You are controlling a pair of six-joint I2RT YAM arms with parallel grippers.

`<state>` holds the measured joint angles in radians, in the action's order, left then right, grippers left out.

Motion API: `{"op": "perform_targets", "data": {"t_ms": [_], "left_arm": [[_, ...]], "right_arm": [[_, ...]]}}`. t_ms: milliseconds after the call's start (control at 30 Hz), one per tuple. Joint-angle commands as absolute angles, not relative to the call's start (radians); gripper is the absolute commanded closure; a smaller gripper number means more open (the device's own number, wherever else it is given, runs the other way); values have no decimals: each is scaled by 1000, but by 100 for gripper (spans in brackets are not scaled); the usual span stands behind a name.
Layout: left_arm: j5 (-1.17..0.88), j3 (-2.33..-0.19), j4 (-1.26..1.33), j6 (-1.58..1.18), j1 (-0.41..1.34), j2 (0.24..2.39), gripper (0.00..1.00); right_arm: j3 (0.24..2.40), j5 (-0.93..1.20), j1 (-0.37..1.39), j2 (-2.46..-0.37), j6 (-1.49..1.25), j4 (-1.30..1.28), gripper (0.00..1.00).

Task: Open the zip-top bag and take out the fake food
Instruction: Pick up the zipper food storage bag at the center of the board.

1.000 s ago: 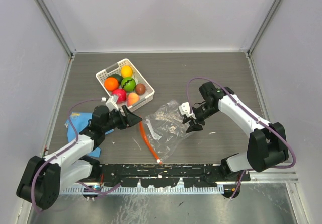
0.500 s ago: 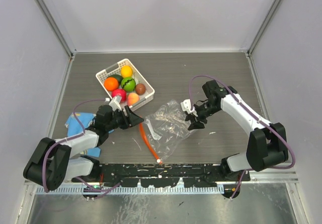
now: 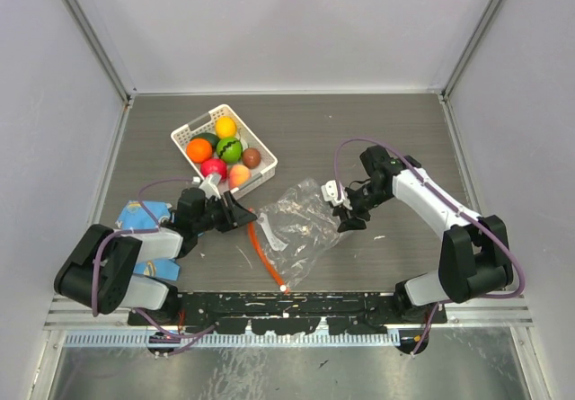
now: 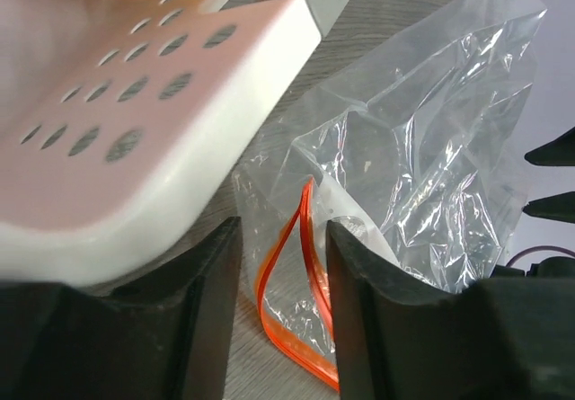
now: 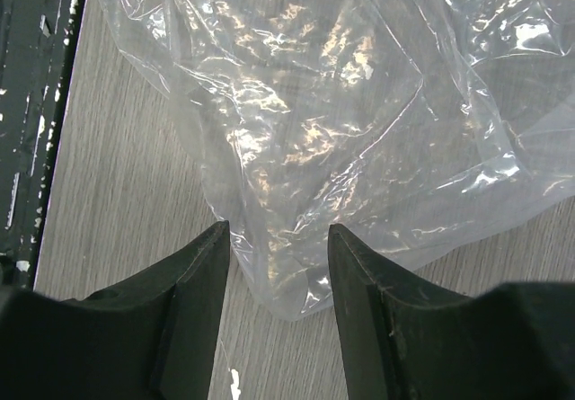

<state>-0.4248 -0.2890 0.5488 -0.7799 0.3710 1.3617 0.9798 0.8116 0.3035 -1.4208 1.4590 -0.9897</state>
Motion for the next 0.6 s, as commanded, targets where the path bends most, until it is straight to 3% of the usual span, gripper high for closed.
{"op": "perform_targets", "data": {"t_ms": [0, 267, 367, 567], "left_arm": [[-461, -304, 658, -786, 373, 1393, 62], [-484, -304, 684, -799, 373, 1413, 83], [-487, -297, 684, -801, 373, 1402, 96], [-466, -267, 674, -803, 373, 1351, 100]], "right_arm": [[971, 812, 300, -1416, 1453, -958, 47], [956, 778, 300, -1429, 1433, -919, 47], [951, 759, 299, -1431, 1424, -909, 47], [937, 699, 300, -1443, 1415, -884, 47]]}}
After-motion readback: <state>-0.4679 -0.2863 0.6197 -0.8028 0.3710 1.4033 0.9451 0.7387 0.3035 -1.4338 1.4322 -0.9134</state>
